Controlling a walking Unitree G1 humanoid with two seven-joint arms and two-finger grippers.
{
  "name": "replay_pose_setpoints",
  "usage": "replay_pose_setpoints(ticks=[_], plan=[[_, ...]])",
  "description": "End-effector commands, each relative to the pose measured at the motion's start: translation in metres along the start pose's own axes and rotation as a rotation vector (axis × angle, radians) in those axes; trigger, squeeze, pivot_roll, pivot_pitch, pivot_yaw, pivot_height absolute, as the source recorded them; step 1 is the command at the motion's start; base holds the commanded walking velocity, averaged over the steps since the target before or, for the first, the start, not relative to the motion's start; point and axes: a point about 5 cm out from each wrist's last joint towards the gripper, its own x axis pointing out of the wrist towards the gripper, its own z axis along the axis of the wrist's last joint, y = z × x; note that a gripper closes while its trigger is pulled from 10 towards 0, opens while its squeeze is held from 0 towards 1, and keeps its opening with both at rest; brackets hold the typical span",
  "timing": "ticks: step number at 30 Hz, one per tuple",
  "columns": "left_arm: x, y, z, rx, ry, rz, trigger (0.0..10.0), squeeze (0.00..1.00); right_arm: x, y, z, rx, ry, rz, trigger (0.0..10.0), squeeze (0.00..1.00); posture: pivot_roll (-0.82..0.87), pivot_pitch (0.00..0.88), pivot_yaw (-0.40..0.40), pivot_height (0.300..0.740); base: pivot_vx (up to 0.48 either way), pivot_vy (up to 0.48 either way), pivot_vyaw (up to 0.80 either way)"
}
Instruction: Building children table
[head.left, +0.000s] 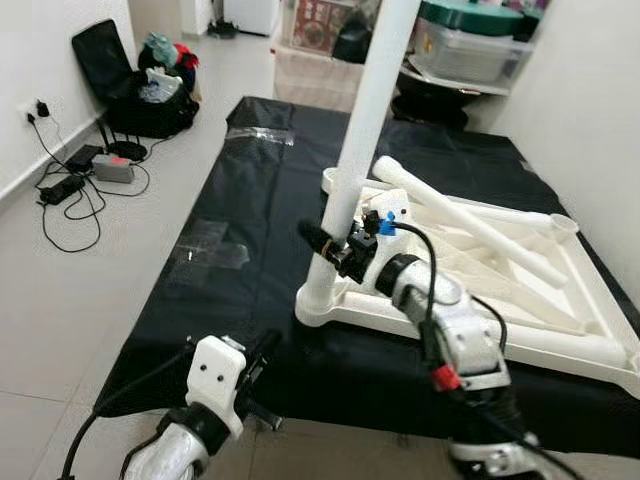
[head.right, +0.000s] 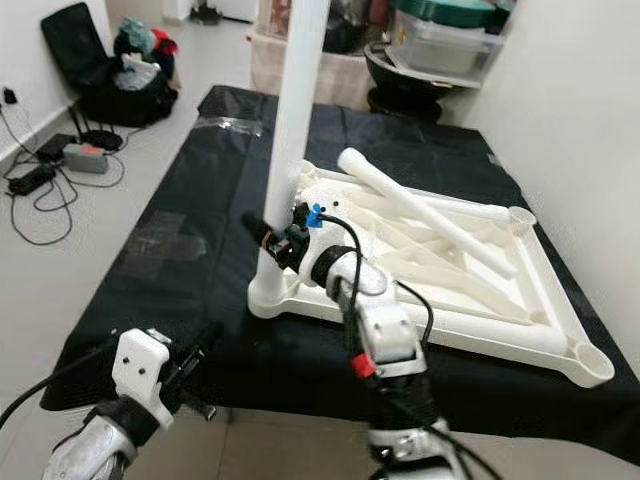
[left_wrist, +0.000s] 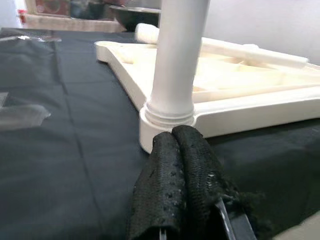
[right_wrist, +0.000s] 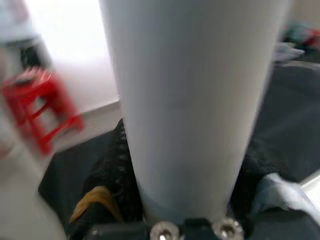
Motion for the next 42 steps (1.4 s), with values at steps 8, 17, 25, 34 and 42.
replay_pose_setpoints(ticks=[8,17,25,34,42], plan=[[-0.018,-0.020,0.022,-0.021,-0.028,-0.033,10.0,0.00,-0.004,-0.049,0.056,-0.106,-0.066,0.318,10.0,1.00,0.07,0.211,-0.162,0.740,0.000,0.000,0.00],[-0.034,-0.030,0.041,-0.030,-0.030,-0.037,10.0,0.00,-0.003,-0.060,0.080,-0.066,-0.063,0.626,10.0,1.00,0.10,0.295,-0.163,0.740,0.000,0.000,0.00],[-0.038,-0.031,0.047,-0.036,-0.021,-0.037,10.0,0.00,-0.003,-0.064,0.077,-0.011,-0.100,0.611,0.0,0.00,0.09,0.316,-0.161,0.740,0.000,0.000,0.00],[-0.032,-0.028,0.041,-0.046,-0.004,-0.035,10.0,0.00,-0.023,-0.049,0.039,0.054,-0.112,0.329,0.0,0.00,0.06,0.264,-0.169,0.740,0.000,0.000,0.00],[-0.006,-0.004,0.001,-0.040,0.041,-0.026,10.0,0.00,0.033,0.054,-0.051,0.315,0.197,-0.410,0.0,0.00,-0.05,0.039,-0.135,0.740,0.000,0.000,0.00]])
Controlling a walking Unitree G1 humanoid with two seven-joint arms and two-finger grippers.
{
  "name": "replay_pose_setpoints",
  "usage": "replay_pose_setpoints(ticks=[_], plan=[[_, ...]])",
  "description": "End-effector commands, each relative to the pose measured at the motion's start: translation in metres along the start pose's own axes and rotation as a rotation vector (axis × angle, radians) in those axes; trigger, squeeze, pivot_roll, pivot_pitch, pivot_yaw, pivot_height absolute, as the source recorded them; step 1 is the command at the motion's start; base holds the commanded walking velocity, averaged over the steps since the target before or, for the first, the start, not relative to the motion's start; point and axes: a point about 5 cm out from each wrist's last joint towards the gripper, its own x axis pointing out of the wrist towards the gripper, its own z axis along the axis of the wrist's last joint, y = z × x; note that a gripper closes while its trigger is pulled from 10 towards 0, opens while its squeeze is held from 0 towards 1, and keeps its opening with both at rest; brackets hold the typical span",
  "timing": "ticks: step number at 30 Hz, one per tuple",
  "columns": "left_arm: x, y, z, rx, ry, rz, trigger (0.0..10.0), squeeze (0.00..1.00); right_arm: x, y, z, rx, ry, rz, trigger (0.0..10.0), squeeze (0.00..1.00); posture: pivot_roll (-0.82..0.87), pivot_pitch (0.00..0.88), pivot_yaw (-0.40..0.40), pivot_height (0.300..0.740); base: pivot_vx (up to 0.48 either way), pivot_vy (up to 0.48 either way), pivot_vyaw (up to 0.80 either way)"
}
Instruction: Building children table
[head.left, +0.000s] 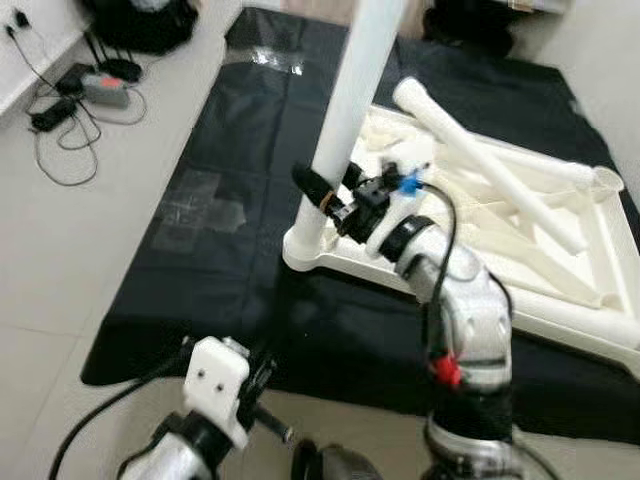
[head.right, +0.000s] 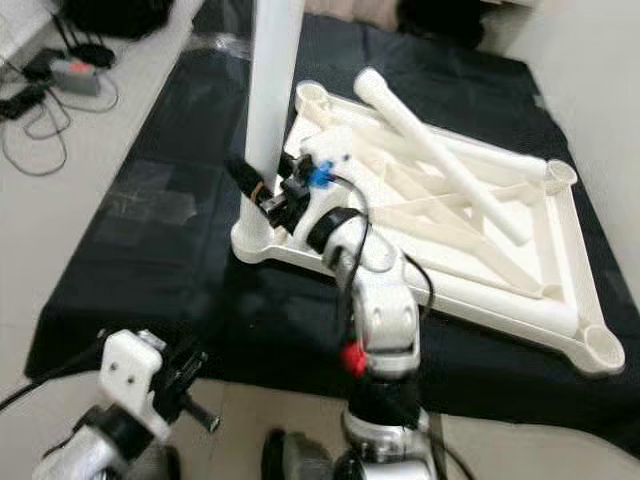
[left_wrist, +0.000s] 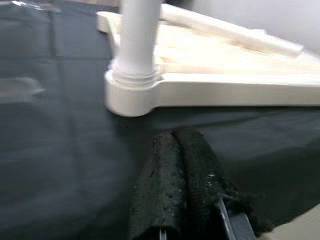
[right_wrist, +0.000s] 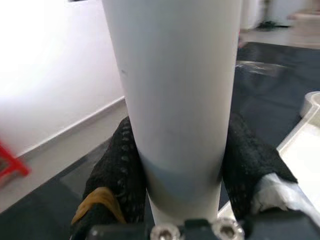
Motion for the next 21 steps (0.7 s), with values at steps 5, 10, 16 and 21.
replay_pose_setpoints(ticks=[5,10,16,21], plan=[[0.018,0.012,-0.016,-0.015,0.015,0.003,10.0,0.00,0.051,0.021,-0.040,0.066,0.144,0.055,0.0,0.00,-0.01,0.000,-0.127,0.740,0.000,0.000,0.00],[0.022,0.015,-0.017,-0.005,0.003,0.014,10.0,0.00,0.053,0.028,-0.024,0.052,0.115,0.059,10.0,0.00,-0.01,0.000,-0.126,0.740,0.000,0.000,0.00],[0.022,0.014,-0.015,-0.002,-0.020,0.010,10.0,0.00,0.041,0.018,-0.011,0.040,0.070,0.175,10.0,1.00,-0.01,0.000,-0.128,0.740,0.000,0.000,0.00],[0.009,0.001,-0.003,-0.008,-0.043,-0.009,10.0,0.00,0.034,-0.034,0.007,-0.082,-0.030,0.496,10.0,1.00,0.03,0.109,-0.127,0.740,0.000,0.000,0.00]])
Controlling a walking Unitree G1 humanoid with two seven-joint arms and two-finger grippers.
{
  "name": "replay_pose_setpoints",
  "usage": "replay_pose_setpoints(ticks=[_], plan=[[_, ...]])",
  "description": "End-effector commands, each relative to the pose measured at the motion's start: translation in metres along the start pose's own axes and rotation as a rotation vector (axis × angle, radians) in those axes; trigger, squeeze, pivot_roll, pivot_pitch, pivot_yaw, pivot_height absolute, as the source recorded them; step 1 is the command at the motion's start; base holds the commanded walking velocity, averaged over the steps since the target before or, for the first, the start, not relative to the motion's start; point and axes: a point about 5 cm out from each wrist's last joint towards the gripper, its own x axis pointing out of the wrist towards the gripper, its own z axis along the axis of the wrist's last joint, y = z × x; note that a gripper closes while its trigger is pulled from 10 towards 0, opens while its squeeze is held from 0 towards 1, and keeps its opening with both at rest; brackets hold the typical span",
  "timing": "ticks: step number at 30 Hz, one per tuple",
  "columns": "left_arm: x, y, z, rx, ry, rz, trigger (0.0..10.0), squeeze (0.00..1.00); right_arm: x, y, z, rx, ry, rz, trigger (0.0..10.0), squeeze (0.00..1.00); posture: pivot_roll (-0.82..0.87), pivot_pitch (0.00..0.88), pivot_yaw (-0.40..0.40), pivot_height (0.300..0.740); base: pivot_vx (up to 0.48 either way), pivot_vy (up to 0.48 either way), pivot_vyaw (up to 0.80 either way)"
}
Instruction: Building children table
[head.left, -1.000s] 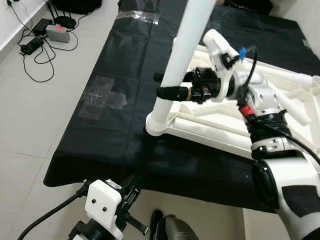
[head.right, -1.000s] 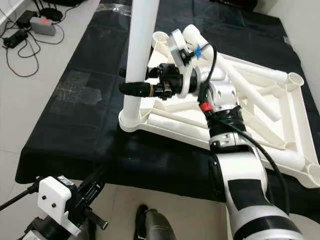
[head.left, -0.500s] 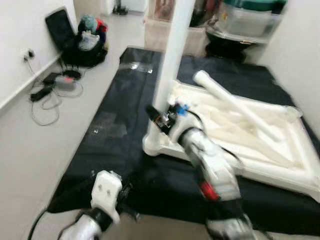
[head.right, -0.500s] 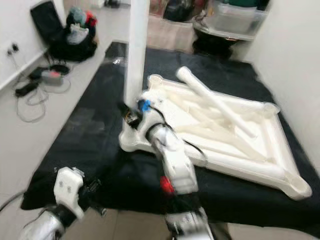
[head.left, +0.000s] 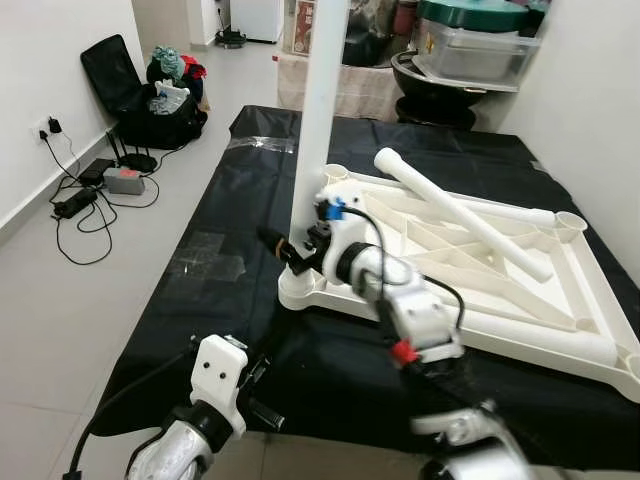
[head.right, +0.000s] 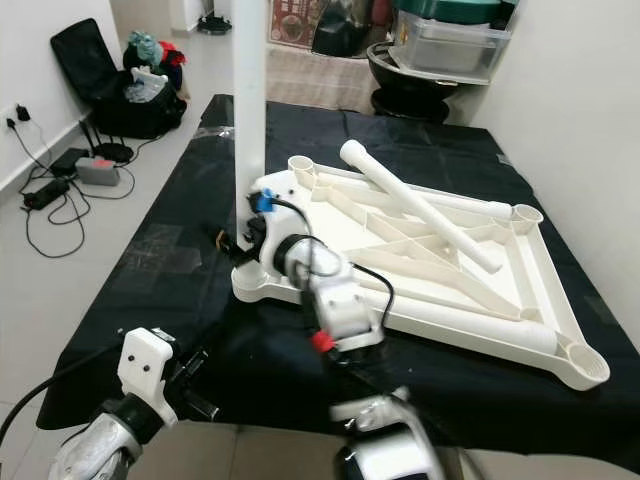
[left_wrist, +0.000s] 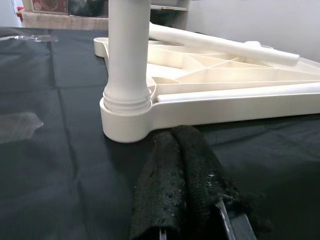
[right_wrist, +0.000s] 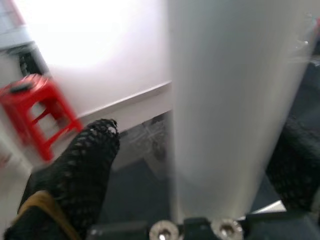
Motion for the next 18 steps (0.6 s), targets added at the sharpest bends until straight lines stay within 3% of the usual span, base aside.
replay_pose_setpoints(ticks=[1,3,4,7,15,16,17,18], plan=[[-0.007,-0.010,0.008,-0.004,-0.009,-0.020,10.0,0.00,-0.001,-0.008,0.011,-0.040,-0.048,0.161,10.0,1.00,0.04,0.133,-0.125,0.740,0.000,0.000,0.00],[-0.007,-0.010,0.008,-0.004,-0.009,-0.020,10.0,0.00,-0.001,-0.008,0.011,-0.040,-0.048,0.161,10.0,1.00,0.04,0.133,-0.125,0.740,0.000,0.000,0.00],[-0.016,-0.017,0.016,-0.011,-0.011,-0.025,10.0,0.00,-0.005,-0.009,0.020,-0.042,-0.057,0.337,10.0,1.00,0.07,0.191,-0.119,0.740,0.000,0.000,0.00],[-0.025,-0.024,0.023,-0.020,-0.012,-0.031,10.0,0.00,-0.005,-0.014,0.033,-0.020,-0.084,0.442,10.0,1.00,0.09,0.224,-0.120,0.740,0.000,0.000,0.00],[-0.041,-0.034,0.038,-0.030,-0.007,-0.037,10.0,0.00,0.002,-0.022,0.067,-0.046,-0.158,0.534,10.0,1.00,0.14,0.295,-0.107,0.740,0.000,0.000,0.00],[-0.044,-0.035,0.040,-0.030,-0.004,-0.035,10.0,0.00,0.002,-0.025,0.071,-0.063,-0.168,0.551,10.0,0.20,0.14,0.303,-0.103,0.740,0.000,0.000,0.00],[-0.044,-0.035,0.040,-0.030,-0.004,-0.035,10.0,0.00,0.002,-0.025,0.071,-0.063,-0.168,0.551,10.0,0.20,0.14,0.303,-0.103,0.740,0.000,0.000,0.00],[-0.046,-0.036,0.042,-0.031,-0.001,-0.035,10.0,0.00,0.002,-0.027,0.074,-0.085,-0.171,0.566,8.9,0.00,0.14,0.308,-0.100,0.740,0.000,0.000,0.00]])
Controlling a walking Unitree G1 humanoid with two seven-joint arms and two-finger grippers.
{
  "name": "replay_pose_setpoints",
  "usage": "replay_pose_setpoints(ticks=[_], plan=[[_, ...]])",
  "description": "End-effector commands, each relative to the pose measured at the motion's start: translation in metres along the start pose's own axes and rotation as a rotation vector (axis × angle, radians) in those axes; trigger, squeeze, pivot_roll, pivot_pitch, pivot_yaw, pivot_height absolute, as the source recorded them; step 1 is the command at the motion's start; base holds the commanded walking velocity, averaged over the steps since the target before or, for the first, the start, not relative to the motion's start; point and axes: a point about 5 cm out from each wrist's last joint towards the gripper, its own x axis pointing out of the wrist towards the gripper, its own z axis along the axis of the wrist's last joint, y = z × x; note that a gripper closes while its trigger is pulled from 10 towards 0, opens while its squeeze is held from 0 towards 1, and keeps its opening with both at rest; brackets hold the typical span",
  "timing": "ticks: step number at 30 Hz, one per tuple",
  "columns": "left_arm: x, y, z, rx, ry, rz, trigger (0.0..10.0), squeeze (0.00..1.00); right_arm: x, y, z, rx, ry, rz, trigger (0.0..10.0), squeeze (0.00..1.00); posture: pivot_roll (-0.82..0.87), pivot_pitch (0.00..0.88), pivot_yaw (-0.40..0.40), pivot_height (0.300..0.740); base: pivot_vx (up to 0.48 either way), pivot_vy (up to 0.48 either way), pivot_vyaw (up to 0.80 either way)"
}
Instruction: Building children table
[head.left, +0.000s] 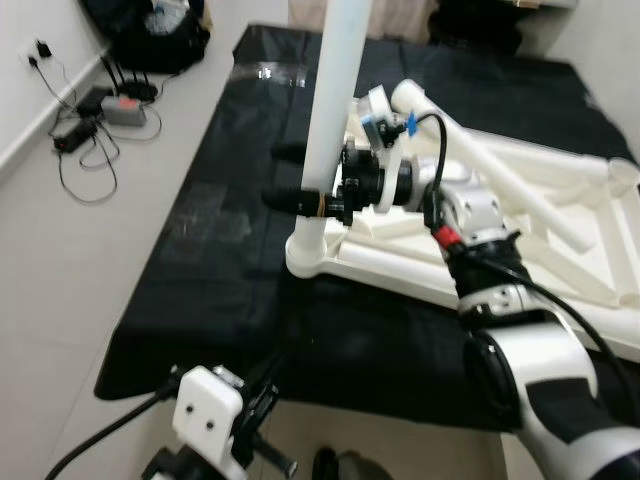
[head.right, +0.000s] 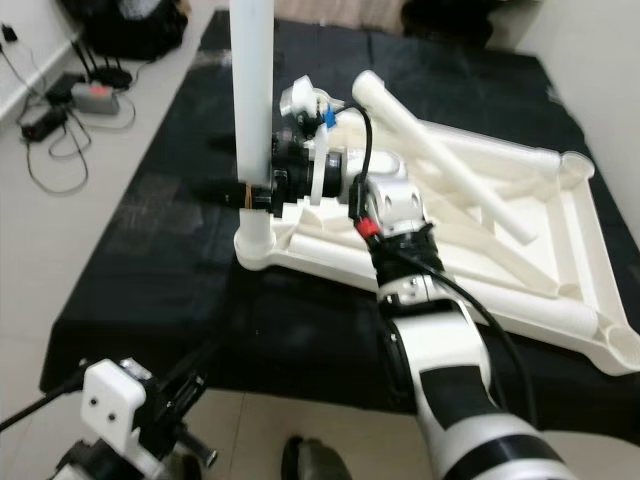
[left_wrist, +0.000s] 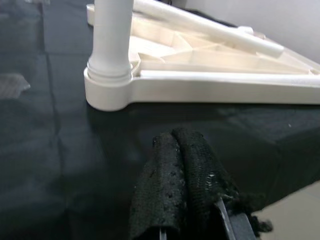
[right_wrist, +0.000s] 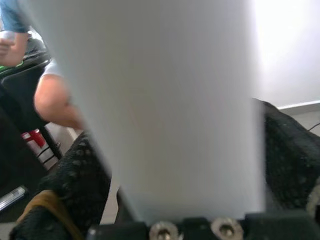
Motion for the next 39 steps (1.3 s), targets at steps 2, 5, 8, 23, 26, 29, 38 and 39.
replay_pose_setpoints(ticks=[2,5,8,23,26,29,38,39], plan=[[-0.004,-0.003,0.001,-0.002,0.026,-0.007,10.0,0.00,-0.003,-0.002,0.004,-0.039,-0.004,0.020,4.6,0.00,0.14,0.308,-0.099,0.740,0.000,0.000,0.00],[-0.005,-0.003,0.002,-0.011,0.038,-0.012,10.0,0.00,-0.014,-0.004,0.009,-0.054,-0.024,0.038,0.0,0.00,0.15,0.298,-0.107,0.740,0.000,0.000,0.00],[-0.001,-0.001,0.000,-0.012,0.047,-0.008,10.0,0.00,-0.039,0.001,0.012,-0.079,0.003,0.086,0.0,0.00,0.12,0.270,-0.112,0.740,0.000,0.000,0.00],[0.035,0.018,-0.038,0.010,0.053,0.024,10.0,0.00,0.001,0.089,-0.125,0.190,0.244,-0.883,0.0,0.00,0.03,0.000,-0.166,0.740,0.000,0.000,0.00],[0.043,0.022,-0.044,0.018,0.059,0.026,10.0,0.00,0.025,0.086,-0.133,0.181,0.237,-0.834,0.0,0.00,0.04,0.000,-0.153,0.740,0.000,0.000,0.00],[0.055,0.029,-0.051,0.020,0.066,0.035,10.0,0.00,0.059,0.067,-0.120,0.100,0.197,-0.683,0.0,0.00,0.04,0.000,-0.155,0.740,0.000,0.000,0.00],[0.060,0.031,-0.051,0.028,0.036,0.053,10.0,0.00,0.061,0.068,-0.085,0.093,0.111,-0.502,10.0,0.00,0.04,0.000,-0.165,0.740,0.000,0.000,0.00],[0.058,0.029,-0.050,0.026,0.031,0.050,10.0,0.00,0.051,0.065,-0.080,0.077,0.084,-0.484,10.0,1.00,0.04,0.000,-0.166,0.740,0.000,0.000,0.00]])
